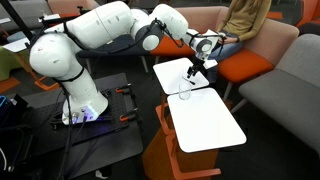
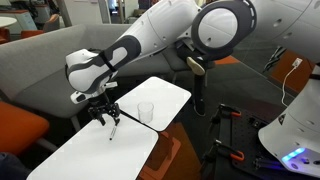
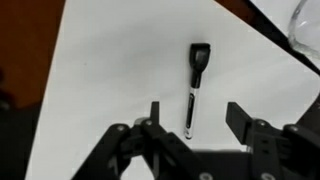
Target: Remove the object from the cup and put it on the table
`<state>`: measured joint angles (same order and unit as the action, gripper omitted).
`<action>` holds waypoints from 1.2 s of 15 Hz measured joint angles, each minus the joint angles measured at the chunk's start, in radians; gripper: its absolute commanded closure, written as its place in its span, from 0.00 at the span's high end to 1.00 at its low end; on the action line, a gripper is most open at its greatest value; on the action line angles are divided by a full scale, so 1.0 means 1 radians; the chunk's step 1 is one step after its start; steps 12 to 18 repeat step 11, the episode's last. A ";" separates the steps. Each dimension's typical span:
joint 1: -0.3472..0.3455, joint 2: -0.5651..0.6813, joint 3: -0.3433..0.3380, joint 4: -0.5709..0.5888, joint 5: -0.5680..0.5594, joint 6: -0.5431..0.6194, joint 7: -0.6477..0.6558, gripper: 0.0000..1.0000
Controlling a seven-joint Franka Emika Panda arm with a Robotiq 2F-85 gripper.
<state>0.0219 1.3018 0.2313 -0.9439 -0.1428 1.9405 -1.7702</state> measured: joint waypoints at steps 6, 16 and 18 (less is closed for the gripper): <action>0.047 -0.087 -0.021 -0.012 0.000 -0.120 0.277 1.00; 0.075 -0.204 -0.024 -0.085 0.001 -0.137 0.581 1.00; 0.075 -0.204 -0.024 -0.085 0.001 -0.137 0.581 1.00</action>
